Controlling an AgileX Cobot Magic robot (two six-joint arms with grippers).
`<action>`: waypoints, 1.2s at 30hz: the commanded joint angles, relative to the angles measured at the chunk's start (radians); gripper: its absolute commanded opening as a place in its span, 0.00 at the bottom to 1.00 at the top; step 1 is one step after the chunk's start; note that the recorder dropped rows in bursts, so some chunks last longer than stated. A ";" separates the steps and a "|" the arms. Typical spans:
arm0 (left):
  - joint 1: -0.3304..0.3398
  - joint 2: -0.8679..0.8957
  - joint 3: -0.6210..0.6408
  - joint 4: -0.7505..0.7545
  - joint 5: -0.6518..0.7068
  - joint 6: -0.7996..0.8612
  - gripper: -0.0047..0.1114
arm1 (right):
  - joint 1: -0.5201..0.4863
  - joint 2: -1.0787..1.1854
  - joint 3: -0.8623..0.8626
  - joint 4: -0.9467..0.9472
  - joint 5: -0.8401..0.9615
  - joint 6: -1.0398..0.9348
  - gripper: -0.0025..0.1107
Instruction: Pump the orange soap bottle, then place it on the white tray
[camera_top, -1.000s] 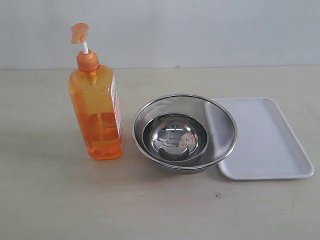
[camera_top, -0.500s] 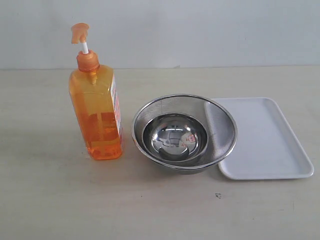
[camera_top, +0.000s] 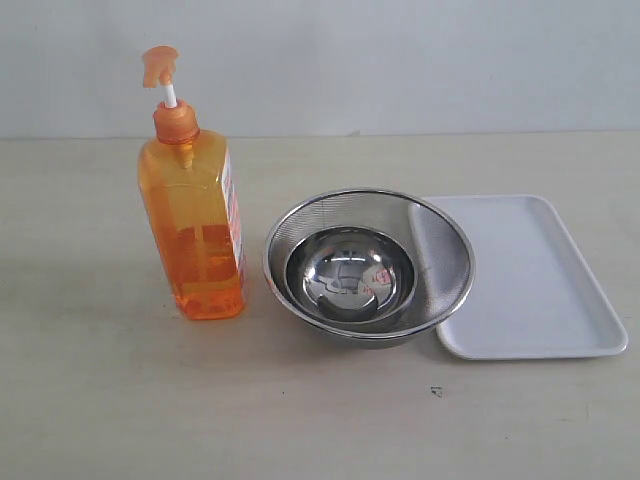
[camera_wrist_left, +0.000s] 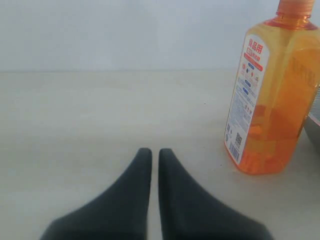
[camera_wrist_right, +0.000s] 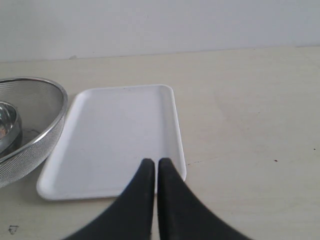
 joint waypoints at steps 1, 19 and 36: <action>0.003 -0.004 0.004 -0.007 -0.001 -0.008 0.08 | 0.000 -0.005 0.000 -0.002 -0.009 -0.005 0.02; 0.003 -0.004 0.004 -0.007 -0.001 -0.002 0.08 | 0.000 -0.005 0.000 -0.002 -0.006 -0.005 0.02; 0.003 -0.004 0.004 -0.007 -0.168 0.034 0.08 | 0.000 -0.005 0.000 -0.002 -0.006 -0.005 0.02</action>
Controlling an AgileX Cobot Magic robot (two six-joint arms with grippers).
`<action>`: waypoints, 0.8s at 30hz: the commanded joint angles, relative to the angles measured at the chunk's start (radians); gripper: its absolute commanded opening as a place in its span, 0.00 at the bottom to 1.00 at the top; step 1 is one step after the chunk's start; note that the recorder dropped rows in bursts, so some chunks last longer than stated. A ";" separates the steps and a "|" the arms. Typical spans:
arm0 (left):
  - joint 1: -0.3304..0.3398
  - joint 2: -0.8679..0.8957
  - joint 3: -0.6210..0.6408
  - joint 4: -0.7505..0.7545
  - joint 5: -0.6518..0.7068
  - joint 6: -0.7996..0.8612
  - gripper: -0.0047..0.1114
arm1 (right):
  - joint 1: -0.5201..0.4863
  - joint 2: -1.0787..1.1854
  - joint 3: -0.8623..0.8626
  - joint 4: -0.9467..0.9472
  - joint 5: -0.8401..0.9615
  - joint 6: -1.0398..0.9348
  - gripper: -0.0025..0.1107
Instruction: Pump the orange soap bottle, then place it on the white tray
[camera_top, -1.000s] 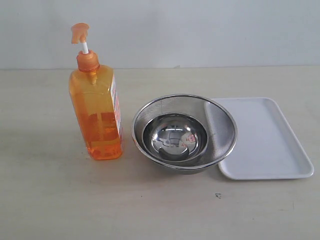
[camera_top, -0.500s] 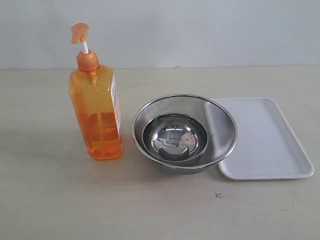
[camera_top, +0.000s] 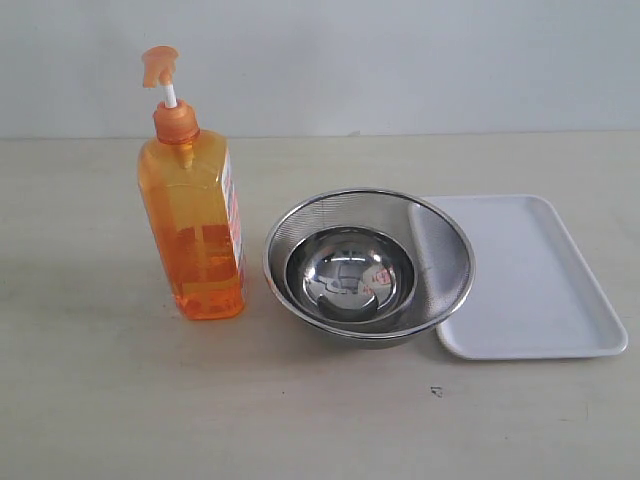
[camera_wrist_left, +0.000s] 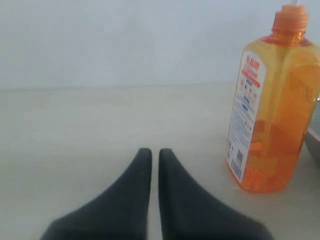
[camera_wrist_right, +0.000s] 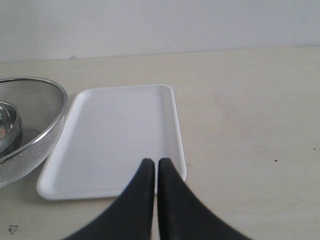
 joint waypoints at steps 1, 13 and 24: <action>0.003 -0.004 0.004 -0.007 -0.146 0.015 0.08 | 0.000 -0.005 0.000 -0.002 -0.006 -0.005 0.02; 0.003 -0.004 0.004 -0.007 -0.397 0.015 0.08 | 0.000 -0.005 0.000 -0.002 -0.006 -0.005 0.02; 0.003 -0.004 -0.019 -0.010 -0.403 -0.024 0.08 | 0.000 -0.005 0.000 -0.002 -0.006 -0.005 0.02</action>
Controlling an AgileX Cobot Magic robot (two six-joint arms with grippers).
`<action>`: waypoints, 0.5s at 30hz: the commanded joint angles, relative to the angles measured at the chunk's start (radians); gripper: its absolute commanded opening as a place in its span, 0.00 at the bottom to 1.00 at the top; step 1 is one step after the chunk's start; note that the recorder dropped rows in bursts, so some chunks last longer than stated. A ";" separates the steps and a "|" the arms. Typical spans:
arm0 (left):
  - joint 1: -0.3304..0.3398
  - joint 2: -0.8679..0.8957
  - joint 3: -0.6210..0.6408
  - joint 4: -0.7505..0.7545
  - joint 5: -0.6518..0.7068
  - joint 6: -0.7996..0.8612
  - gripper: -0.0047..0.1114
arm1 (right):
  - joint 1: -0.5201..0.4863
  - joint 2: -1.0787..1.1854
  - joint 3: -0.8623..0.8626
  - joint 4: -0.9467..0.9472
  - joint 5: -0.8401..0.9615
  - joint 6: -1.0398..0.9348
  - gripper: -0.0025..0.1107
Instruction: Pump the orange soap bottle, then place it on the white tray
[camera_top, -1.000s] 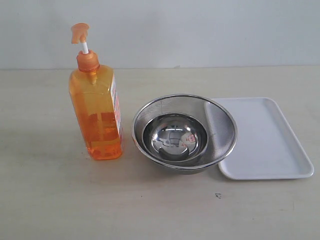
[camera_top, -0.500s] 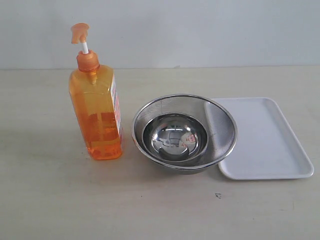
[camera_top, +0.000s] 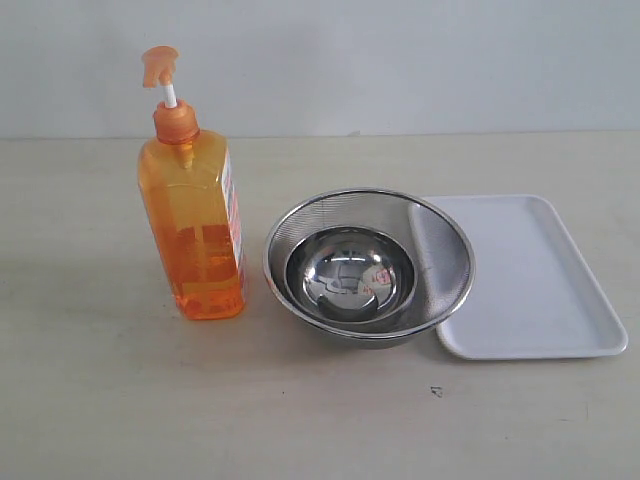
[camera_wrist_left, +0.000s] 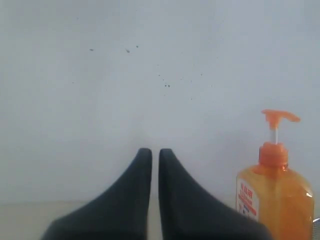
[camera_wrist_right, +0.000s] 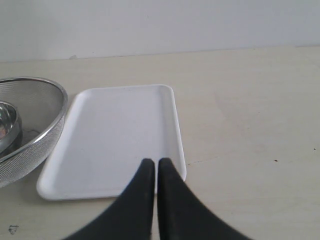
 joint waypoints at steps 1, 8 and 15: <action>0.003 -0.004 -0.033 -0.010 -0.013 -0.028 0.08 | 0.000 -0.005 0.000 -0.002 -0.006 -0.005 0.02; 0.003 0.015 -0.143 -0.010 0.037 -0.022 0.08 | 0.000 -0.005 0.000 -0.002 -0.006 -0.005 0.02; 0.003 0.197 -0.317 -0.010 0.244 -0.005 0.08 | 0.000 -0.005 0.000 -0.002 -0.006 -0.005 0.02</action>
